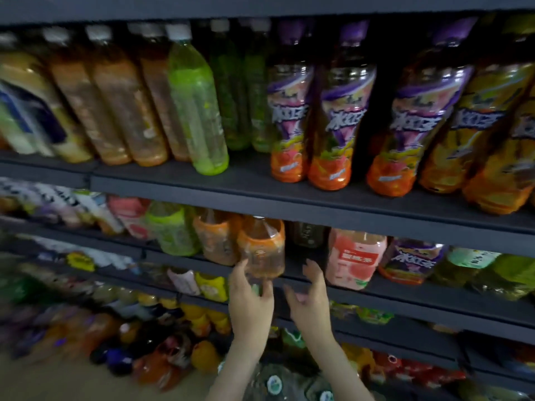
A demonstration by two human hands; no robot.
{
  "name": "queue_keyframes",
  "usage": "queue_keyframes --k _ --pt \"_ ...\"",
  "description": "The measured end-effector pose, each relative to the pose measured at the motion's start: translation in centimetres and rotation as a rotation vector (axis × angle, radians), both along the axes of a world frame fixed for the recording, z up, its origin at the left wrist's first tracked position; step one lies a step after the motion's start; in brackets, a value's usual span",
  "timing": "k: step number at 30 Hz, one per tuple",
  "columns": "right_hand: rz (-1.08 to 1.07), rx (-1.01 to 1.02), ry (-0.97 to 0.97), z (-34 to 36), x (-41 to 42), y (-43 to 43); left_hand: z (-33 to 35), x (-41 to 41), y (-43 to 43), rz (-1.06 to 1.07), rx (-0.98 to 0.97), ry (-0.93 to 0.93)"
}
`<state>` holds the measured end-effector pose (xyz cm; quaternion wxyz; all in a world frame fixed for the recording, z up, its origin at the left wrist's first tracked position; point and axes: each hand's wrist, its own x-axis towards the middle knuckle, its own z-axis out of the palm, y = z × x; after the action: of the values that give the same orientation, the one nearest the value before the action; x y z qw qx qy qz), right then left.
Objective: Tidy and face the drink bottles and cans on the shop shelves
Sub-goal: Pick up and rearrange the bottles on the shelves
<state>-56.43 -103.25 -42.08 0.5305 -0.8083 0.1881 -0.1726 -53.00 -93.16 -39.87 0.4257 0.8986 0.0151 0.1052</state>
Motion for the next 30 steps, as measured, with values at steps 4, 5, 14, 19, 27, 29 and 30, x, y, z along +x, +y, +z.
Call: queue_keyframes --k 4,5,14,19,27,29,30 --pt "0.056 0.18 -0.006 -0.1 4.8 2.3 -1.0 4.1 2.8 -0.177 0.002 0.0" --pt "0.058 0.209 -0.01 -0.5 5.7 2.4 -1.5 5.1 3.0 -0.241 0.001 0.0" --pt "-0.119 0.089 0.106 -0.7 5.3 3.1 -2.9 6.3 4.3 -0.367 -0.022 0.015" --pt "-0.192 0.133 0.081 -0.5 -1.7 3.8 -2.3 0.7 3.8 -0.483 0.0 -0.08" --pt "-0.388 0.2 0.128 -3.3 -15.0 -2.2 -5.0 -11.3 -2.3 -0.669 0.107 -0.017" --pt "-0.404 0.201 0.133 -4.2 -18.2 -4.9 -5.8 -14.2 -5.0 -0.68 0.089 0.016" --pt "-0.406 0.213 0.138 -4.7 -19.8 -6.4 -6.3 -15.5 -6.6 -0.687 0.084 0.03"
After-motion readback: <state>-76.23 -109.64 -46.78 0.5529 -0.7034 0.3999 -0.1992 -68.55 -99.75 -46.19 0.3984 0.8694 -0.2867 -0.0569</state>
